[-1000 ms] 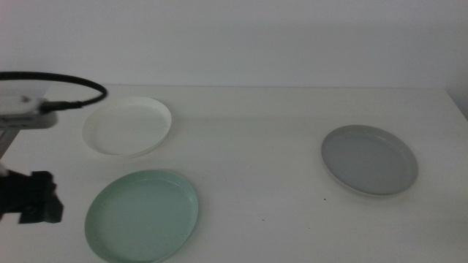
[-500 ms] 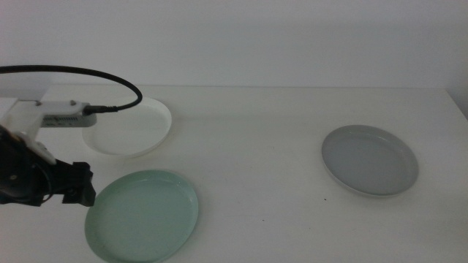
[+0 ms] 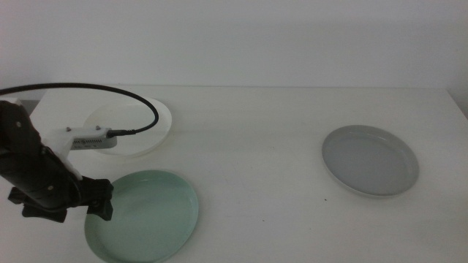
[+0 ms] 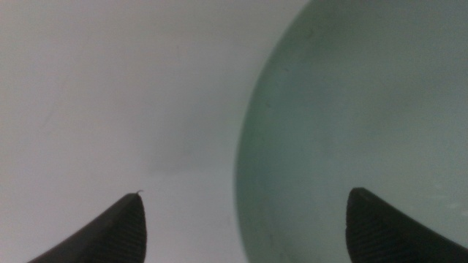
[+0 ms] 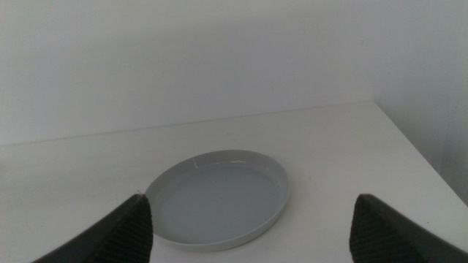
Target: Stack the three bowls on top of each other.
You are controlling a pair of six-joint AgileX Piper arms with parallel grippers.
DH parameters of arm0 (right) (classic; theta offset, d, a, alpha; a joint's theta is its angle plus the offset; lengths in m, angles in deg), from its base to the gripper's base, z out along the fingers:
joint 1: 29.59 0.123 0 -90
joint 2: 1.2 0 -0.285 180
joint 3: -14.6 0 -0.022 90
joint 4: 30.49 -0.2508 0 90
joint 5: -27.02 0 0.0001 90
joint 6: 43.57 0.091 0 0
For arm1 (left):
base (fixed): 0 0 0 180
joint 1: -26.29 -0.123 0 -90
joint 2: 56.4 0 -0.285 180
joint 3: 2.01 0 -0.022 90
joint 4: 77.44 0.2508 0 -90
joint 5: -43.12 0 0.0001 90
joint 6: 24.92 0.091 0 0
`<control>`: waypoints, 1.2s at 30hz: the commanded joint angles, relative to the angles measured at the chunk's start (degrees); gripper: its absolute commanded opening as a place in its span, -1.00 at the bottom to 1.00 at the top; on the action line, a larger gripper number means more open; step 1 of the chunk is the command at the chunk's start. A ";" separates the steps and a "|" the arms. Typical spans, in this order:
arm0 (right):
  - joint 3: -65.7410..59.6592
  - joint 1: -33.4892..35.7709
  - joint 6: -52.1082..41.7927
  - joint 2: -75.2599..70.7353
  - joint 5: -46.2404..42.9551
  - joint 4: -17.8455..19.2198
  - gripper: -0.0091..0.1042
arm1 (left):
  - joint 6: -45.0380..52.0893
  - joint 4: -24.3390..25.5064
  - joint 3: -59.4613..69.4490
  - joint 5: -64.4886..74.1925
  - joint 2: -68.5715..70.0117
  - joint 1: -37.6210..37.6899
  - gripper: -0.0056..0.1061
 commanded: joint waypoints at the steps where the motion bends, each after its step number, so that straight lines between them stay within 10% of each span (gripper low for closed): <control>1: -0.21 -0.46 -0.19 -0.25 -0.43 0.45 0.80 | 0.70 -1.23 -0.18 -1.61 -1.31 0.03 0.78; 14: -0.21 -0.46 -0.19 -0.25 -0.43 0.45 0.80 | 0.58 -2.54 -0.18 -3.83 -4.57 0.03 0.41; 27: -0.21 -0.46 -0.19 -0.25 -0.43 0.45 0.80 | 0.58 -3.81 -0.18 -3.46 -5.69 0.03 -0.93; 36: -0.21 -0.46 -0.19 -0.25 -0.43 0.45 0.80 | 2.04 -5.90 -0.29 -1.08 1.59 0.03 -0.93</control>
